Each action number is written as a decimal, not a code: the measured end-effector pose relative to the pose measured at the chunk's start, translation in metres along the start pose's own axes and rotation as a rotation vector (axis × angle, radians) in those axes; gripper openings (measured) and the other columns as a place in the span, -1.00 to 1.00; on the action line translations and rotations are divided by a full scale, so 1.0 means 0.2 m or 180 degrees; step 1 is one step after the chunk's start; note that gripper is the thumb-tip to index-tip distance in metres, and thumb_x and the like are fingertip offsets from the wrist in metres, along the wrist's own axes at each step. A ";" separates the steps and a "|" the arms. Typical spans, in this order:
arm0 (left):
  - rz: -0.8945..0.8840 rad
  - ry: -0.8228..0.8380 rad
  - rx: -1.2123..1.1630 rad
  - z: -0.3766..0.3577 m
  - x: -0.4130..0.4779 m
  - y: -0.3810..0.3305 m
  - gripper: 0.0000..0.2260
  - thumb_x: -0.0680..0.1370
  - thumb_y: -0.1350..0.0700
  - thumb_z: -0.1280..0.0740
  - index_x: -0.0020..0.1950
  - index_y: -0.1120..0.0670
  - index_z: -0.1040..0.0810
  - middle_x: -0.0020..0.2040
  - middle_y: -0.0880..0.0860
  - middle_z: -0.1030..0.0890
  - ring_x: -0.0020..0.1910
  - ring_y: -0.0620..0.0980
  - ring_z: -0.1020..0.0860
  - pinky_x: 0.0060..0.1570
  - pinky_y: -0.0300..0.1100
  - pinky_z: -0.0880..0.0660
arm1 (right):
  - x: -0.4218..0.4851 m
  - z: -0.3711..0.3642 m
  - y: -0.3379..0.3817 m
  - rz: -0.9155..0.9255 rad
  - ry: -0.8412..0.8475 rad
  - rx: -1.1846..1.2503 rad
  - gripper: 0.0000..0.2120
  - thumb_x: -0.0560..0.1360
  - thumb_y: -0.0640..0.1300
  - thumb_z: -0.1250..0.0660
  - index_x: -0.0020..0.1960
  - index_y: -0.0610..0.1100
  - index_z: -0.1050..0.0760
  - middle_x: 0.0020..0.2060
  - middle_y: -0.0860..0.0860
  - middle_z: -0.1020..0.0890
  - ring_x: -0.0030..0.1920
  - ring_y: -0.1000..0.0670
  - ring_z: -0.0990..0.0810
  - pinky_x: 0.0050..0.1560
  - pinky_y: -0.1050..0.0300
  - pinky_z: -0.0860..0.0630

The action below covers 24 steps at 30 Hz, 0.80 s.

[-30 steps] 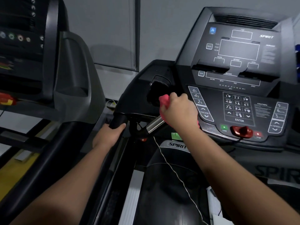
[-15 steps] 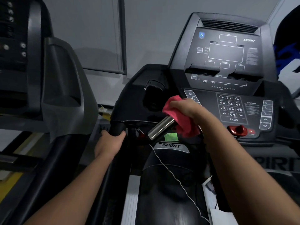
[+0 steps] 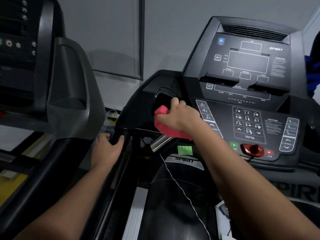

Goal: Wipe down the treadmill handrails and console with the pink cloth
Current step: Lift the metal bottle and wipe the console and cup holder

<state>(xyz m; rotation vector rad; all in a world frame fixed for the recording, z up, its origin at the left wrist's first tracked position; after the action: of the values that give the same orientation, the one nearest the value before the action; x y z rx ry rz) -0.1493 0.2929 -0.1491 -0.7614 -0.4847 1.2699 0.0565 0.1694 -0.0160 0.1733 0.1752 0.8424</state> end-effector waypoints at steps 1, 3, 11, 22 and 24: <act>-0.0358 -0.0337 -0.0044 0.03 -0.03 -0.06 -0.62 0.51 -0.11 -0.34 0.18 0.13 -0.45 0.13 0.11 -0.51 0.17 0.13 -0.46 0.12 0.02 -0.42 | -0.02 0.02 -0.04 0.0000 0.0101 0.0393 -0.39 0.50 0.24 -0.12 0.34 -0.19 -0.26 0.27 -0.15 -0.37 0.24 -0.21 -0.44 0.07 -0.01 -0.33; -0.1059 -0.0712 -0.0275 0.06 -0.12 -0.23 -0.73 0.55 0.01 -0.33 0.13 0.16 -0.49 0.09 0.12 -0.52 0.18 0.13 -0.45 0.24 0.07 -0.36 | -0.06 0.02 -0.11 0.0075 0.0482 0.0994 -0.45 0.53 0.20 -0.10 0.31 -0.21 -0.36 0.29 -0.11 -0.30 0.23 -0.15 -0.42 0.11 0.07 -0.30; -0.3670 -0.0011 -0.0135 -0.08 -0.68 -1.11 -0.68 0.57 0.09 -0.20 0.26 0.20 -0.50 0.24 0.08 -0.52 0.27 -0.04 -0.40 0.36 -0.25 -0.22 | -0.14 0.03 -0.29 0.0402 0.0497 0.3241 -0.62 0.53 -0.27 -0.09 0.32 -0.15 -0.42 0.01 -0.04 -0.56 0.00 0.01 -0.49 -0.05 0.22 -0.45; -0.2560 0.1221 0.1780 -0.38 -0.48 -1.19 -0.57 0.53 -0.32 -0.15 -0.03 0.01 -0.55 -0.09 -0.04 -0.53 -0.12 -0.06 -0.53 -0.17 -0.17 -0.42 | 0.04 0.18 -0.65 0.0623 -0.1092 0.1292 -0.71 0.52 -0.23 -0.20 0.22 -0.17 -0.50 0.19 -0.05 -0.46 0.25 -0.03 -0.42 0.26 0.13 -0.31; -0.2183 0.1669 0.1296 -0.38 -0.46 -1.20 -0.56 0.60 -0.26 -0.02 -0.16 -0.03 -0.55 -0.18 -0.07 -0.56 -0.14 -0.09 -0.53 -0.16 -0.18 -0.37 | 0.10 0.08 -0.64 0.0588 -0.0877 0.0852 -0.62 0.55 -0.15 -0.18 0.37 -0.13 -0.38 0.42 -0.07 -0.30 0.48 -0.11 -0.15 0.44 -0.07 -0.10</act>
<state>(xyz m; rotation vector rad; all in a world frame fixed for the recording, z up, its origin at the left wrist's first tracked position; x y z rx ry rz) 0.0410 0.1598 -0.0149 -0.4850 -0.0321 0.4689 0.1666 0.0996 -0.0305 0.5603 0.0119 0.9673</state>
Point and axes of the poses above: each hand's wrist, its own x-axis towards the middle knuckle, its own z-axis out of the back of the hand, y = z × x, the point moved 7 cm from there along x, towards the middle knuckle
